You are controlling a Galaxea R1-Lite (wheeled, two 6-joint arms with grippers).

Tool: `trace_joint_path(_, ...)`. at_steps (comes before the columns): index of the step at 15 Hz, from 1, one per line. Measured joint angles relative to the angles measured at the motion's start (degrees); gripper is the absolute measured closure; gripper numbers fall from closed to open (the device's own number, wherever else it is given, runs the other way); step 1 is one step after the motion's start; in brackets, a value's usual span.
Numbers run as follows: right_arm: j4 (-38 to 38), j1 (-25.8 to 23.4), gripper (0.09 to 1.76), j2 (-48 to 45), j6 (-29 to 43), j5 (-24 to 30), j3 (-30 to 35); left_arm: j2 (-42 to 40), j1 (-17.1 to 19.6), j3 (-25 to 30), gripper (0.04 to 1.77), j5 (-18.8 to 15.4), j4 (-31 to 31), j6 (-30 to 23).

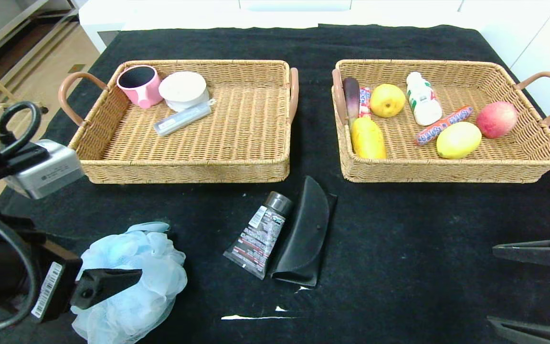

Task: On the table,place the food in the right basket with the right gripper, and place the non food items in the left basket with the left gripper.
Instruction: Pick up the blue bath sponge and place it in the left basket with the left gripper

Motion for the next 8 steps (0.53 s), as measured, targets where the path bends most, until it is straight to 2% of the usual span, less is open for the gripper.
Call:
trace_joint_path(4, 0.0, 0.28, 0.14, -0.11, -0.09, -0.02, 0.28, 1.88, 0.0, 3.32, 0.09, 0.38, -0.63, -0.06)
trace_joint_path(8, 0.0, 0.48, 0.14, -0.16, -0.07, -0.02, 0.5, 3.19, -0.09, 7.59, 0.09, 0.35, -5.11, -0.09)
